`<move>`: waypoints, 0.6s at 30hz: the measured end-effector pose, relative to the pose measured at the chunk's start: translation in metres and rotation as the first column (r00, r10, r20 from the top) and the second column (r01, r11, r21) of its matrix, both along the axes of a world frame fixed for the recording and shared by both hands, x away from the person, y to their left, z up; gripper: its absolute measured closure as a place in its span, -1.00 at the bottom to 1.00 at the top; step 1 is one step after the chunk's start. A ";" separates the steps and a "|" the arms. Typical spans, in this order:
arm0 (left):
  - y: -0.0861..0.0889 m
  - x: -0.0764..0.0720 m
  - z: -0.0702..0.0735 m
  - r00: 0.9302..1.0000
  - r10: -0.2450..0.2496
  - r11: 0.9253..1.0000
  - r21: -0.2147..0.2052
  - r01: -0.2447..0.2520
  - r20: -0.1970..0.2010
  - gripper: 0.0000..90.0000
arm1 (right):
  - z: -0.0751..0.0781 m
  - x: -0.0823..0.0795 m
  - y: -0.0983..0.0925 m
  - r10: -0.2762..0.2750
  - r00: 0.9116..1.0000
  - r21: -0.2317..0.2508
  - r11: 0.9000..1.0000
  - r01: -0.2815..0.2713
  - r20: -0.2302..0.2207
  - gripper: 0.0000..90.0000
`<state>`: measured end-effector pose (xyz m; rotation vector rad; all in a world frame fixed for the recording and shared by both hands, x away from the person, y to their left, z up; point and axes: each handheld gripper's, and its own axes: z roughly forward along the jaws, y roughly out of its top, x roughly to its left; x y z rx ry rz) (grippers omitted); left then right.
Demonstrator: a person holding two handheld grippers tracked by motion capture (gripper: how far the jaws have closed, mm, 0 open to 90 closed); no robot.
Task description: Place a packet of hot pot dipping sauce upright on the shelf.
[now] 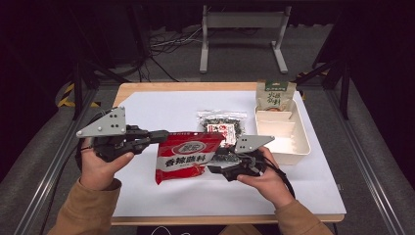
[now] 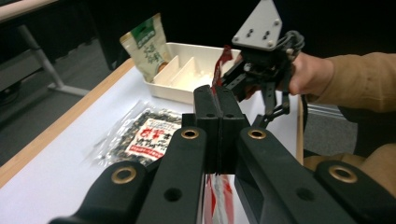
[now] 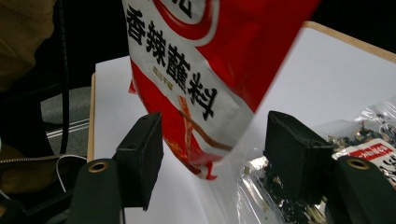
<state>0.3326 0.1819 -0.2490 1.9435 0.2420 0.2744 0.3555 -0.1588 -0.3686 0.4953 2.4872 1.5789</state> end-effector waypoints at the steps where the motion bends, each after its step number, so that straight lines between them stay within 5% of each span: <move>1: -0.002 0.000 0.000 1.000 -0.007 1.000 -0.004 0.007 0.004 1.00 | 0.000 0.002 0.000 0.007 1.000 0.019 1.000 -0.007 -0.006 -0.18; 7: -0.011 0.002 -0.001 1.000 -0.028 0.999 -0.021 0.028 0.005 1.00 | -0.001 0.006 0.001 0.003 1.000 0.031 1.000 -0.003 0.016 -0.17; 18: -0.019 0.004 -0.004 0.999 -0.034 0.999 -0.016 0.034 0.018 1.00 | -0.007 0.006 0.008 0.012 0.999 0.084 0.996 -0.016 0.046 0.17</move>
